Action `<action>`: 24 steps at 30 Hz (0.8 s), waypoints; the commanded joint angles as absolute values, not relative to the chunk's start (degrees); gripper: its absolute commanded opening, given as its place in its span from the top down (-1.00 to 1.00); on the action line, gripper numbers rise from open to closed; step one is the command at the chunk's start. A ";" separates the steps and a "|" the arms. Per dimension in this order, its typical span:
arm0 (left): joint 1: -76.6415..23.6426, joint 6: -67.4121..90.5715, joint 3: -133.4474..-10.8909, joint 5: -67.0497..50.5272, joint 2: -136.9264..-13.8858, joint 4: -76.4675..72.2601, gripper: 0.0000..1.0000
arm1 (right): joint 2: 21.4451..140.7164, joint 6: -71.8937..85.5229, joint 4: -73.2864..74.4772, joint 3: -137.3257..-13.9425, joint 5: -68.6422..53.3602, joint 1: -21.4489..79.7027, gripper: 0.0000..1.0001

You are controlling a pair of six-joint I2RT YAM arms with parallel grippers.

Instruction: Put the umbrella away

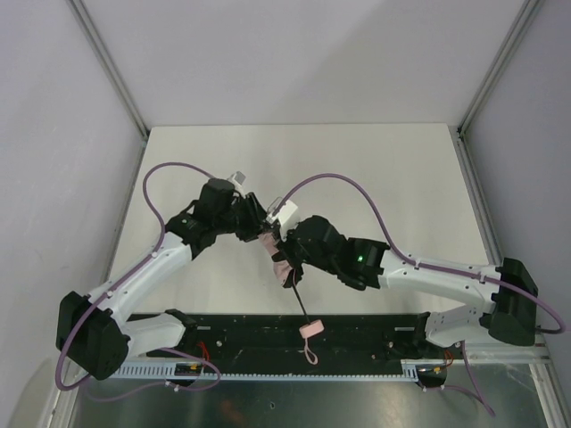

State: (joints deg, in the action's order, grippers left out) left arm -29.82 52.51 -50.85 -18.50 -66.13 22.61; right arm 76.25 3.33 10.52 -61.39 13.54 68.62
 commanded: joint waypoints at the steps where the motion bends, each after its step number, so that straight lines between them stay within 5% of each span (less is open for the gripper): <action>1: -29.44 59.35 -55.87 -18.79 -65.62 13.32 1.00 | 78.71 6.35 3.64 -63.82 3.70 71.17 0.89; 13: -29.32 60.21 -57.80 -20.62 -64.37 13.31 1.00 | 79.88 14.23 0.72 -58.94 -8.02 66.24 0.73; 19: -29.11 53.69 -56.56 -17.24 -63.57 7.62 1.00 | 67.57 17.77 0.93 -58.84 -22.20 66.62 0.08; 24: -29.47 37.01 -56.86 -10.54 -62.11 -0.78 1.00 | 54.27 19.69 5.39 -58.80 -17.35 64.54 -0.49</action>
